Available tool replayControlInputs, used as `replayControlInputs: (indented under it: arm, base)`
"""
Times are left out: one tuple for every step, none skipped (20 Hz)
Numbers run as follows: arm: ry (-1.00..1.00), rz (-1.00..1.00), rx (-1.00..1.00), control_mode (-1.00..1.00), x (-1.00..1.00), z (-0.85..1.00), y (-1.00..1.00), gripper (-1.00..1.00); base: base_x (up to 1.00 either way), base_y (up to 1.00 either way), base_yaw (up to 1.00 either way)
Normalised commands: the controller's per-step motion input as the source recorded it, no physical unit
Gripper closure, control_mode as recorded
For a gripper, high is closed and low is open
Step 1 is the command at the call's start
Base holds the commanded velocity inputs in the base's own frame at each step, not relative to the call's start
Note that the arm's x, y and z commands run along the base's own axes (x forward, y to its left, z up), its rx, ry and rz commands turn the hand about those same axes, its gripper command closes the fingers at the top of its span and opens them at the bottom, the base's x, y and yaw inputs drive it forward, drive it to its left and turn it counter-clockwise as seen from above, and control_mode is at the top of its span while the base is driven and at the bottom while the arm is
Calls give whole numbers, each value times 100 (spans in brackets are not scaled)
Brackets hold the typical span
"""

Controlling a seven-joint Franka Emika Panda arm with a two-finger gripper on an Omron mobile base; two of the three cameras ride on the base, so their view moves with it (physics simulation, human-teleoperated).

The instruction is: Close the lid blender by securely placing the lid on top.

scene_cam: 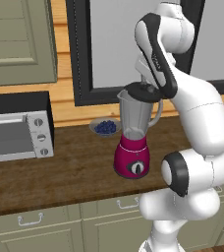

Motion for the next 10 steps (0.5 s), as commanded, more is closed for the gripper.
replayControlInputs:
  arm:
    - [0,0,-9,-100,2,-15,0,100]
    - [0,0,-10,-100,1,-11,0,100]
    - [0,0,-11,-100,0,-13,0,100]
    - [0,0,-11,-100,0,-11,0,100]
    - [0,0,-11,-100,0,-9,0,100]
    - [0,0,-11,-100,0,-4,-4,100]
    - [0,0,-10,-100,0,-6,-3,100]
    - [0,0,-8,-100,3,-2,0,100]
    - [0,0,-7,-100,6,-2,0,100]
    - [0,0,-6,-100,16,0,0,100]
  base:
    - [0,0,0]
    - [0,0,0]
    - [0,0,0]
    - [0,0,0]
    - [0,0,0]
    - [0,0,0]
    - [0,0,0]
    - [0,0,0]
    - [0,0,0]
    - [0,0,0]
